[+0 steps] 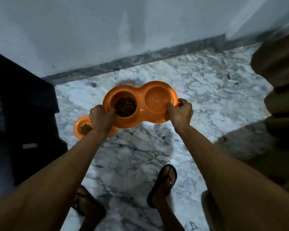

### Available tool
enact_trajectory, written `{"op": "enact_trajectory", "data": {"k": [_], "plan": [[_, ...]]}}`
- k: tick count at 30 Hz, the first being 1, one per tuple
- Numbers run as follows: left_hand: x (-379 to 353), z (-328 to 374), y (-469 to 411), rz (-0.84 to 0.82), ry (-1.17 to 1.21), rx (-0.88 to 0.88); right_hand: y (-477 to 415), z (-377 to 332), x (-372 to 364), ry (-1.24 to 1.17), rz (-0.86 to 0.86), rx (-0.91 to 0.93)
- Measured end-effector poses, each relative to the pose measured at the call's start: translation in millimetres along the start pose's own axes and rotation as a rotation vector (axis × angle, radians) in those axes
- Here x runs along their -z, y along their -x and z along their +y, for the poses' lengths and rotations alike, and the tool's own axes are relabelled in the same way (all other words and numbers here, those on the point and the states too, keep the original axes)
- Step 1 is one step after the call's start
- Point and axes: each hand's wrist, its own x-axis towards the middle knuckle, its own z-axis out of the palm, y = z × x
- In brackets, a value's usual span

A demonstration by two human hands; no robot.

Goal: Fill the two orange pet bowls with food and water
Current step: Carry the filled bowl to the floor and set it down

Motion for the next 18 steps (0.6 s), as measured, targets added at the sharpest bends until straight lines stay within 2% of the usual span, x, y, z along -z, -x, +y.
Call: {"op": "enact_trajectory", "data": {"k": [9, 14, 18], "plan": [[-195.6, -113.0, -93.0, 0.036, 0.060, 0.130, -145.5, 160.7, -104.3, 0.087, -0.041, -0.027], [-256.4, -153.9, -121.2, 0.036, 0.154, 0.195, -183.3, 213.9, -143.1, 0.107, -0.066, -0.035], [-276.1, -169.1, -136.7, 0.036, 0.164, 0.207, -202.1, 231.1, -159.2, 0.132, -0.086, -0.015]]}}
